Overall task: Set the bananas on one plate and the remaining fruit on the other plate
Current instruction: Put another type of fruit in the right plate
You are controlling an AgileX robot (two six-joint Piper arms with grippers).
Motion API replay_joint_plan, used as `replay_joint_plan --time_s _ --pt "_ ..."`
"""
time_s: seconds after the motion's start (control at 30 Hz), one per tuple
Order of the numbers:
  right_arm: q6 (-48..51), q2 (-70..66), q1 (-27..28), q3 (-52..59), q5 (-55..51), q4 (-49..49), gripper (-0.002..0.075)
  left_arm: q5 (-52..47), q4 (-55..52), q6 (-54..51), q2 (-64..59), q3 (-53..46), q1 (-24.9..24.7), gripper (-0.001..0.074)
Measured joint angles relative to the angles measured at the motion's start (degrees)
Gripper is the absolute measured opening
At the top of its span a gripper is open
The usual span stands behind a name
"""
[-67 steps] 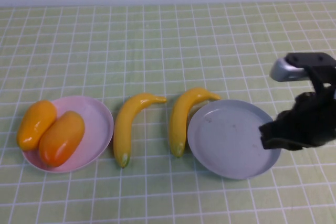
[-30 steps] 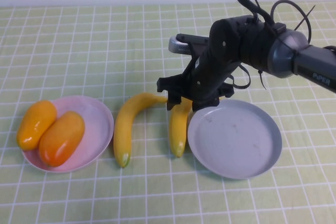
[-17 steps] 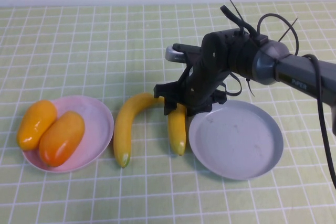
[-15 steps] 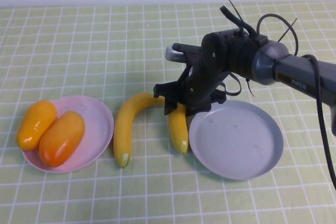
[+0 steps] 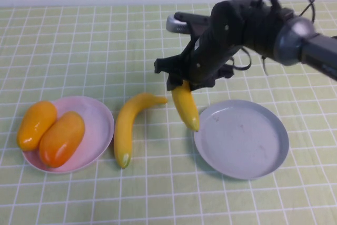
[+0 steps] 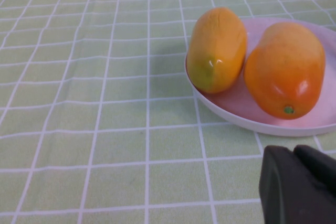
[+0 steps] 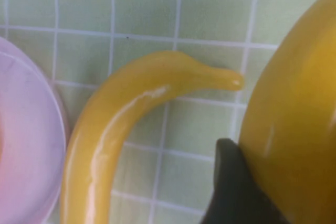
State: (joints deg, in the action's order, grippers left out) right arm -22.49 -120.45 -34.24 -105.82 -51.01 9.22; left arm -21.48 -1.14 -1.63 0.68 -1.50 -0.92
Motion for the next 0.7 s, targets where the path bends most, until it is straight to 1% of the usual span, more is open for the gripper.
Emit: replay_joint_plan --time_s 0.1,0.27,0.4,0.5,0.7 --pt "0.1 7.3 0.7 6.0 -0.1 -2.9 0.0321 0.0 0.0 0.0 0.0 0.0 0.0 0.0" --pt "0.1 19.9 3.8 22.9 3.5 -5.9 0.0321 0.0 0.0 0.0 0.0 0.0 0.0 0.0" --pt "0.1 24.1 7.2 32.7 4.4 -6.5 0.032 0.0 0.0 0.0 0.0 0.0 0.0 0.0" --pt "0.1 23.6 8.8 36.0 4.4 -6.6 0.032 0.0 0.0 0.0 0.0 0.0 0.0 0.0" --pt "0.1 19.2 9.0 36.3 5.3 -5.5 0.032 0.0 0.0 0.0 0.0 0.0 0.0 0.0"
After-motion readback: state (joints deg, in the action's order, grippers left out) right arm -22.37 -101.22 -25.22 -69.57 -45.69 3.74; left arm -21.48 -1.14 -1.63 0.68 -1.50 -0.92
